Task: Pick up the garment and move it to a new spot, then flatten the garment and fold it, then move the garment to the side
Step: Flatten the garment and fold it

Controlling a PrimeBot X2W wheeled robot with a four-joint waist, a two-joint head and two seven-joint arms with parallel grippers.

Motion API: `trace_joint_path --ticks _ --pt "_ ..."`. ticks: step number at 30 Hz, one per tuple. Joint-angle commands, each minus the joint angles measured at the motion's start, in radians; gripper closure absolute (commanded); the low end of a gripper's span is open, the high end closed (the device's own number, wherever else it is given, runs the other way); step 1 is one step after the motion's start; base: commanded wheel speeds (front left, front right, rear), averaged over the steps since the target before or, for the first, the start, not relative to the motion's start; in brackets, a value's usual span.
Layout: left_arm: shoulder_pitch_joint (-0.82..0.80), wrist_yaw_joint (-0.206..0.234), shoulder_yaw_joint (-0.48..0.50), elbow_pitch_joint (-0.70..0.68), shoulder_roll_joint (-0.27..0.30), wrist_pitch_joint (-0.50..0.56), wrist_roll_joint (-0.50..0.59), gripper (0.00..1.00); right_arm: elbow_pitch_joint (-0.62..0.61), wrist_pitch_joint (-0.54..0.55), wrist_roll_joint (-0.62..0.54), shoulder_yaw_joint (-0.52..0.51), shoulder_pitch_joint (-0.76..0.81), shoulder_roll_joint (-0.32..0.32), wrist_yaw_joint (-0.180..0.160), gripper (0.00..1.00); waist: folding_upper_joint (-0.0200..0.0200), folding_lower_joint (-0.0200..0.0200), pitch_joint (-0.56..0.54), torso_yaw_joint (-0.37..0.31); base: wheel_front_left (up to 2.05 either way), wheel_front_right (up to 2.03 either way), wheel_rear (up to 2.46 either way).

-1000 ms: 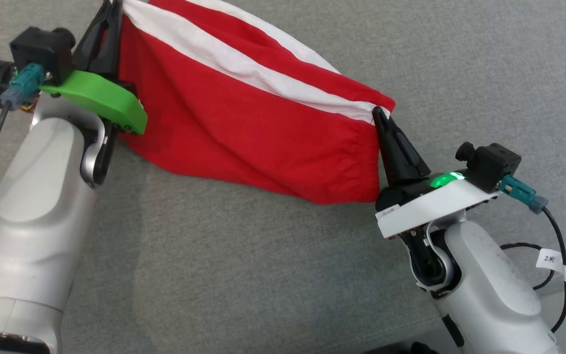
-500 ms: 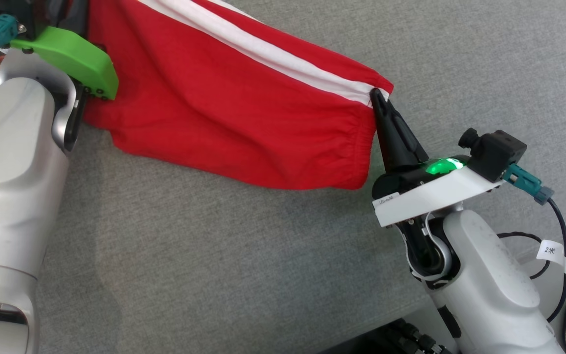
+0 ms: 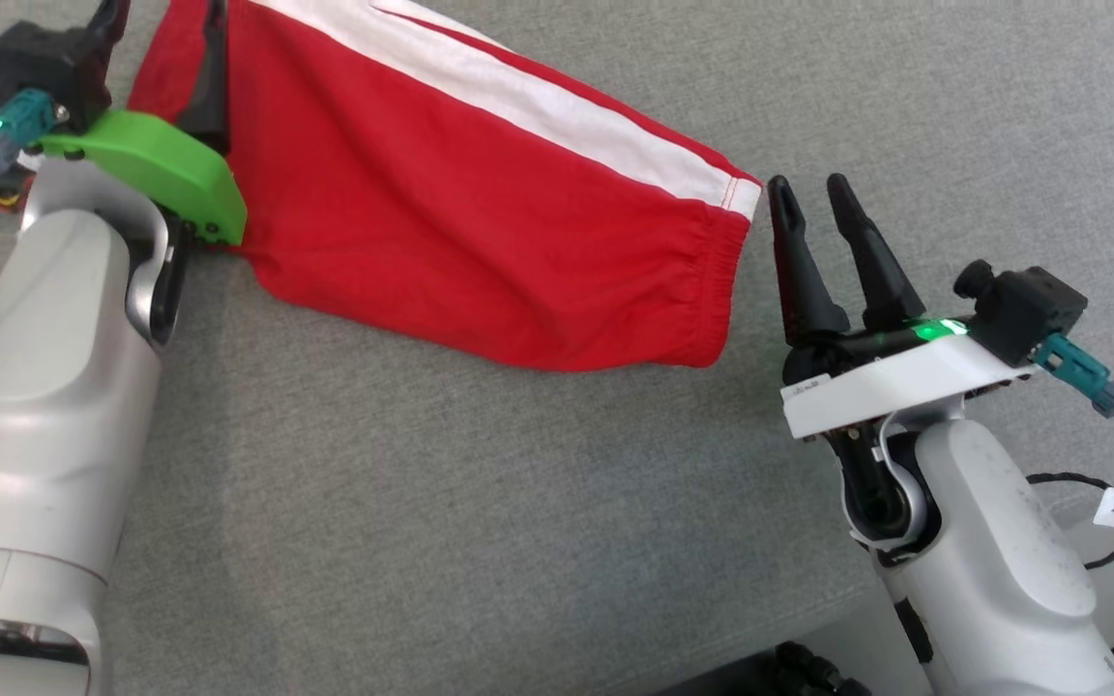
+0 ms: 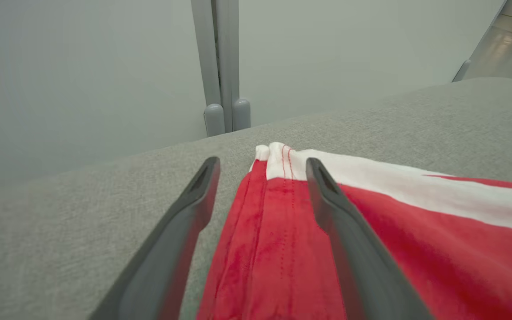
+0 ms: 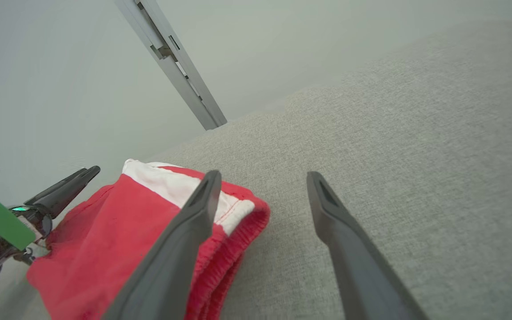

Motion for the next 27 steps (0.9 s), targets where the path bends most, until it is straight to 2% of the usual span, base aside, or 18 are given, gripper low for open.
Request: trace_joint_path --ticks 1,5,10,12,18,24,27 --pt "0.026 0.002 0.004 0.014 0.000 0.000 -0.001 0.00 0.006 -0.002 -0.019 -0.010 0.019 -0.003 -0.001 0.00 -0.0001 -0.0001 -0.026 0.017 0.00 0.00 0.00" --pt "0.074 0.002 -0.007 0.083 -0.015 0.000 -0.009 0.00 0.020 -0.002 -0.052 -0.045 0.051 -0.003 -0.001 0.00 -0.0001 -0.0001 -0.057 0.032 0.00 0.00 0.00" --pt "0.100 0.002 -0.048 0.189 -0.039 0.052 -0.041 0.02 0.037 -0.002 -0.084 -0.067 0.078 -0.003 -0.001 0.00 -0.0001 -0.0001 -0.085 0.048 0.00 0.00 0.00" --pt "0.105 0.002 -0.064 0.213 -0.044 0.066 -0.056 1.00 0.045 -0.002 -0.091 -0.071 0.083 -0.003 -0.001 0.00 -0.0001 -0.0001 -0.094 0.053 0.00 0.00 0.00" --pt "0.127 0.002 -0.073 0.247 -0.057 0.035 -0.091 1.00 0.078 -0.002 -0.134 -0.100 0.093 -0.003 -0.001 0.00 -0.0001 -0.0001 -0.141 0.083 0.00 0.00 0.00" --pt "0.207 0.010 -0.042 0.249 -0.081 0.002 -0.128 1.00 0.128 -0.002 -0.186 -0.126 0.130 -0.003 -0.001 0.00 -0.0001 -0.0001 -0.235 0.148 0.00 0.00 0.00" --pt "0.276 0.030 -0.009 0.208 -0.093 0.000 -0.140 1.00 0.151 -0.002 -0.205 -0.137 0.161 -0.003 -0.001 0.00 -0.0001 -0.0001 -0.288 0.189 0.00 0.00 0.00"
